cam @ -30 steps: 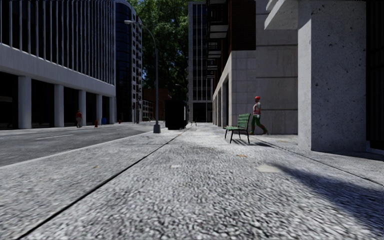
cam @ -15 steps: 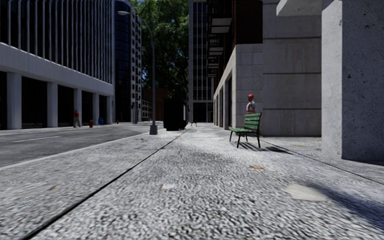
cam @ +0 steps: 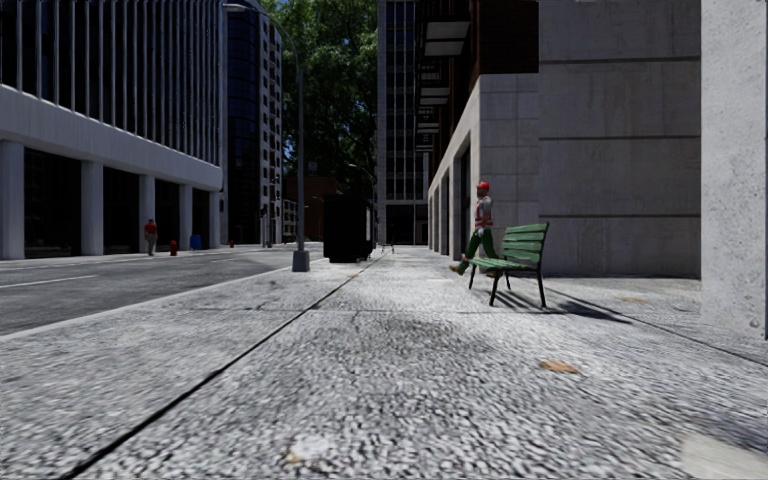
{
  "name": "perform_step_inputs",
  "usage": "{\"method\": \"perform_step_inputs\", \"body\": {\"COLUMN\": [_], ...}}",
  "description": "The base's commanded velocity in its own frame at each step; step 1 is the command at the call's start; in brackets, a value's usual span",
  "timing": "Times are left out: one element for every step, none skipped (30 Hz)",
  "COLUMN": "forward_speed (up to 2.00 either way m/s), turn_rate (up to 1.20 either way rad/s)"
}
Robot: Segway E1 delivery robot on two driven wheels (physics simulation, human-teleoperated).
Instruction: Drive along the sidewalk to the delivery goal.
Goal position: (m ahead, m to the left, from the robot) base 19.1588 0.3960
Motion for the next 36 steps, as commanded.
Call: {"method": "perform_step_inputs", "body": {"forward_speed": [1.52,1.52,1.52,1.52,1.52,1.52,1.52,1.52,1.52,1.52,1.52,1.52,1.52,1.52,1.52,1.52,1.52,1.52,1.52,1.52,1.52,1.52,1.52,1.52,1.52,1.52,1.52,1.51,1.5,1.5,1.5,1.5,1.5,1.5,1.5,1.5], "turn_rate": [0.0,0.0,0.0,0.0,0.0,0.0,0.0,0.0,0.0,0.0,0.0,0.0,0.0,0.0,0.0,0.0,0.0,0.0,0.0,0.0,0.0,0.0,0.0,0.0,0.0,0.0,0.0,0.0,0.05,0.11,0.11,0.26,0.42,0.52,0.52,0.56]}}
